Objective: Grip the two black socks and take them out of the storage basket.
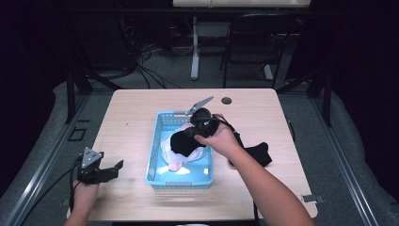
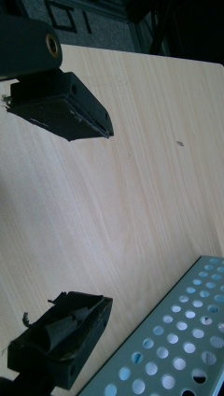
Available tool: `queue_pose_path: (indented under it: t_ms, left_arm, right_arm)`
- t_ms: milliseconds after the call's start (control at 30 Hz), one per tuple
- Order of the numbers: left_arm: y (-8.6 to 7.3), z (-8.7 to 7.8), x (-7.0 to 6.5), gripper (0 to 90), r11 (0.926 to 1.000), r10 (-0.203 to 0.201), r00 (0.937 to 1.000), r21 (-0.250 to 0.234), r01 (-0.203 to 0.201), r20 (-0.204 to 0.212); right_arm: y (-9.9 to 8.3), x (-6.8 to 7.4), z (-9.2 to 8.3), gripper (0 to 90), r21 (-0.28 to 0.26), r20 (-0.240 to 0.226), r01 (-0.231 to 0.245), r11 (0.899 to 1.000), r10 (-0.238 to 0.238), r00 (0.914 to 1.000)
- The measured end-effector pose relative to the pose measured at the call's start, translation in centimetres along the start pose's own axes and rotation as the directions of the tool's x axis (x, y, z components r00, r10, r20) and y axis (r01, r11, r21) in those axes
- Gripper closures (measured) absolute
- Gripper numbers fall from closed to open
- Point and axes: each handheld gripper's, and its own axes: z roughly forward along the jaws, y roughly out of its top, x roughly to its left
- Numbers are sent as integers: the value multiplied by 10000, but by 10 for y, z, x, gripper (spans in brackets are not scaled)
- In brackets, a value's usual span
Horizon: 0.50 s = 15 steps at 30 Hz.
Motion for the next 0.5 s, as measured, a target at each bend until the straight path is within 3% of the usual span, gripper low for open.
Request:
queue_pose_path:
  t_ms: [200,500]
  left_arm:
    - [0,0,0,154,10000,-11,10000,-5,11,7]
    - [0,0,0,154,10000,-11,10000,-5,11,0]
  right_arm:
    - [18,4,-23,871,-361,145,186,9992,-180,9997]
    - [28,9,-40,872,-655,266,389,9971,-372,9990]
